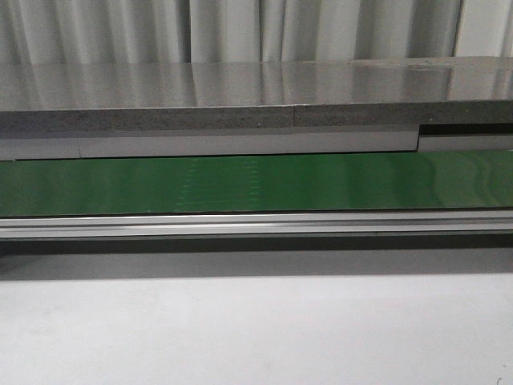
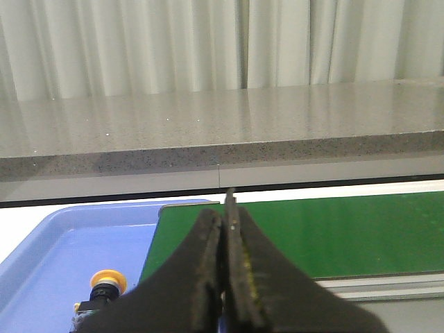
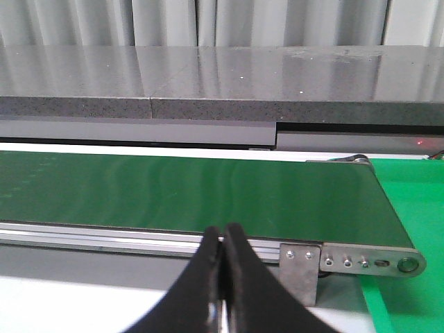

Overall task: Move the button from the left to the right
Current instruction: 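Lower the left gripper toward the yellow button in the blue tray, then grasp the yellow-capped button's black base with the left gripper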

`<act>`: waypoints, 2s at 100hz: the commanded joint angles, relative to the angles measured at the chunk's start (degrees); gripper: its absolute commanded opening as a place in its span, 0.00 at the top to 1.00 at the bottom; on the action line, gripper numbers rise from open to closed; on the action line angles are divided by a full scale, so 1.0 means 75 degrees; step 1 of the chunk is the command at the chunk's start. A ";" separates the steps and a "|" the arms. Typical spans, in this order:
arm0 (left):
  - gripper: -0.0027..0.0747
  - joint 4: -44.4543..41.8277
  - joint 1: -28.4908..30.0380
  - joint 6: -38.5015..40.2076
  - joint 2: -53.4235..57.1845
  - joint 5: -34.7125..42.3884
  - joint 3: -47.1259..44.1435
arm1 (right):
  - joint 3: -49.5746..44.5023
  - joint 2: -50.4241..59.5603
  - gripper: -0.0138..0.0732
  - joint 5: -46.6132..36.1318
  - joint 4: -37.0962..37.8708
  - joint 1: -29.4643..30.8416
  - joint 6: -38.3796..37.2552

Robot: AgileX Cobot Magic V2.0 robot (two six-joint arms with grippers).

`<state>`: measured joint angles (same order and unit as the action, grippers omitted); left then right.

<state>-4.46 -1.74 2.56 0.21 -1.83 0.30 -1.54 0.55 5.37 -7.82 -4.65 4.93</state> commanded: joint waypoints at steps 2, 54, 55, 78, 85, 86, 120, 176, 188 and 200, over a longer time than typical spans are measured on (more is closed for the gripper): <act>0.99 0.0002 -0.0055 0.0079 0.0258 0.0635 -0.0338 | 0.0134 0.0111 0.92 -0.0613 0.0087 0.0028 0.0018; 0.99 0.0002 -0.0055 0.0079 0.0258 0.0699 -0.0338 | 0.0134 0.0111 0.92 -0.0613 0.0087 0.0028 0.0018; 0.99 0.0002 -0.0055 0.0079 0.0258 0.0700 -0.0338 | 0.0134 0.0111 0.92 -0.0613 0.0087 0.0028 0.0018; 0.99 0.0042 -0.0055 0.0079 0.0258 0.0736 -0.0108 | 0.0134 0.0111 0.92 -0.0613 0.0087 0.0028 0.0018; 0.99 0.0218 -0.0055 0.0079 0.0194 0.0509 0.0191 | 0.0134 0.0111 0.92 -0.0613 0.0087 0.0028 0.0018; 0.99 0.0238 -0.0055 0.0079 0.0179 0.0468 0.0269 | 0.0134 0.0111 0.92 -0.0613 0.0087 0.0028 0.0018; 0.99 0.0310 -0.0055 0.0079 -0.1840 -0.3129 0.3245 | 0.0134 0.0111 0.92 -0.0613 0.0087 0.0028 0.0018; 0.99 0.0458 -0.0055 0.0079 -0.5719 -0.5504 0.5376 | 0.0134 0.0111 0.92 -0.0613 0.0087 0.0028 0.0018; 0.99 0.0458 -0.0055 0.0079 -0.6039 -0.5518 0.5376 | 0.0134 0.0111 0.92 -0.0613 0.0087 0.0028 0.0018; 0.96 0.0458 -0.0055 0.0079 -0.6186 -0.5516 0.5376 | 0.0134 0.0111 0.92 -0.0613 0.0087 0.0028 0.0018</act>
<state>-1.46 -1.74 2.56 -45.58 -45.75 38.61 -1.54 0.55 5.37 -7.82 -4.65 4.93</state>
